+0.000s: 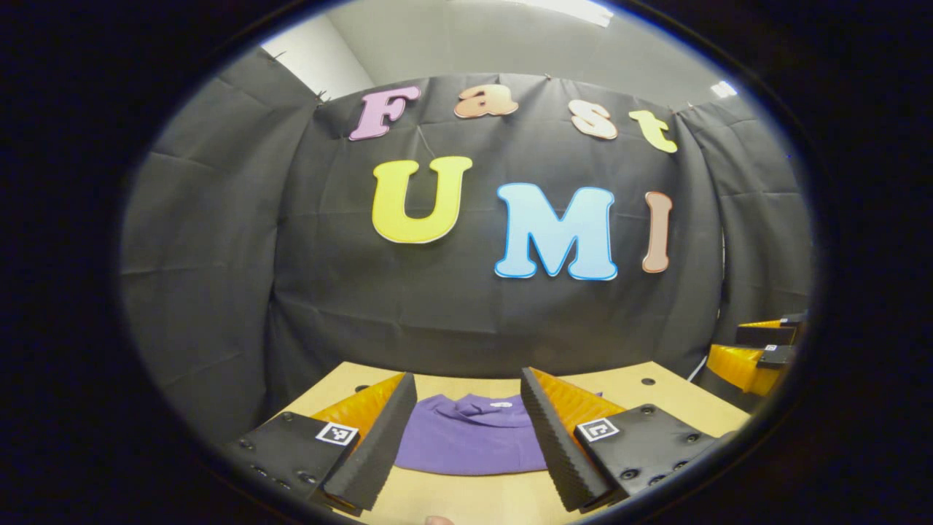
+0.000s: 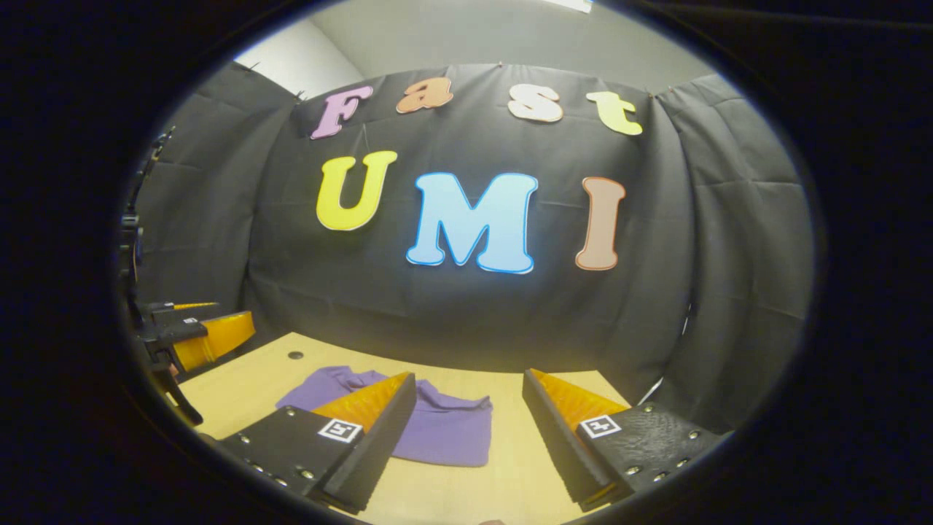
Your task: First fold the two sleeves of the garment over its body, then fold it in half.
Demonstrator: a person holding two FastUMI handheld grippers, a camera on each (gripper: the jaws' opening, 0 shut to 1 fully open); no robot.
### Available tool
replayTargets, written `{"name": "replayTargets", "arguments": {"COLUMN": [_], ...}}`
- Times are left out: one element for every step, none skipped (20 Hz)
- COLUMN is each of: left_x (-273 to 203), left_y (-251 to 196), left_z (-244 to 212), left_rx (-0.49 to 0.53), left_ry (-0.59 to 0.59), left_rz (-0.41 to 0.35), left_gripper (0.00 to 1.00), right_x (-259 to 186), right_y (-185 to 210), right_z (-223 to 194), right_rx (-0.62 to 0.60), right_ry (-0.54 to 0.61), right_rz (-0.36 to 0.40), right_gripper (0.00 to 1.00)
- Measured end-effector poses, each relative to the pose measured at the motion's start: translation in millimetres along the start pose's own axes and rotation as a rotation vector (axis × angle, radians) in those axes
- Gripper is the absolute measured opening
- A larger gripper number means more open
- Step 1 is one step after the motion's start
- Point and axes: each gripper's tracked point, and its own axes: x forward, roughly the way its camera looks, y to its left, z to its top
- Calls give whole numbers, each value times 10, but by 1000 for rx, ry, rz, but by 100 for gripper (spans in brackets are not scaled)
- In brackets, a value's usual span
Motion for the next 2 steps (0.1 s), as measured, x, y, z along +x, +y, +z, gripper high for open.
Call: {"name": "replayTargets", "arguments": {"left_x": [14, 19], "left_y": [-23, -35], "left_z": [-5, -10], "left_rx": [-9, -16], "left_ry": [-5, -10], "left_rz": [-12, -21], "left_gripper": [94, 94], "right_x": [-15, -36], "right_y": [-31, -52], "right_z": [-10, -16], "right_rx": [8, 14], "right_ry": [-2, -6], "right_rz": [-10, -20], "right_gripper": [93, 93]}}
